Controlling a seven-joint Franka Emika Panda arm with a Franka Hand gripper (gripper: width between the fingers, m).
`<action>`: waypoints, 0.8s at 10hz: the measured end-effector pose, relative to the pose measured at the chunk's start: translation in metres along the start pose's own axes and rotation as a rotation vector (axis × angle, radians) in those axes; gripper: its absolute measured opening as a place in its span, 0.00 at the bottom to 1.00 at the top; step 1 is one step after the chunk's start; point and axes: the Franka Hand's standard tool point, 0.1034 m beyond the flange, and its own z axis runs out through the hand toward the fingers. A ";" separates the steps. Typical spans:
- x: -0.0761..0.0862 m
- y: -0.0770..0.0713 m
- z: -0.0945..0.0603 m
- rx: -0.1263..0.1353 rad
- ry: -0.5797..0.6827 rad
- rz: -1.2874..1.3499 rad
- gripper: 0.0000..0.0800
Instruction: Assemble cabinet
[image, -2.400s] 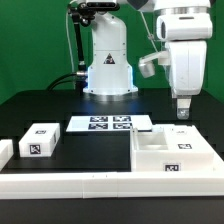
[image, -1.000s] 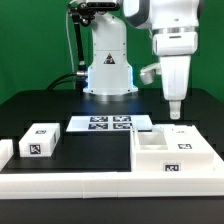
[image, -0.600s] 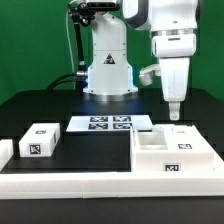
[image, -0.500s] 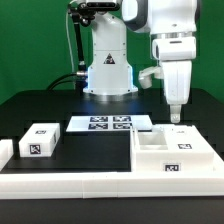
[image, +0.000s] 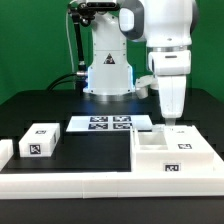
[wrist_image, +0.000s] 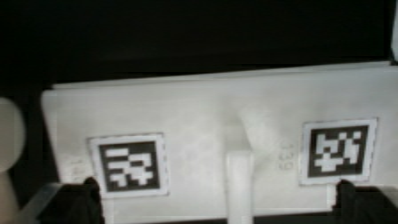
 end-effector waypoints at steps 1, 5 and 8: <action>0.000 -0.001 0.003 0.007 0.000 0.001 0.81; -0.004 -0.005 0.010 0.020 0.001 0.005 0.69; -0.004 -0.005 0.010 0.020 0.001 0.005 0.23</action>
Offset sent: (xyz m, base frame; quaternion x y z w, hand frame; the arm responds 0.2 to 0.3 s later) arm -0.0030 0.0028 -0.0049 0.0074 0.0496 0.0217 0.9985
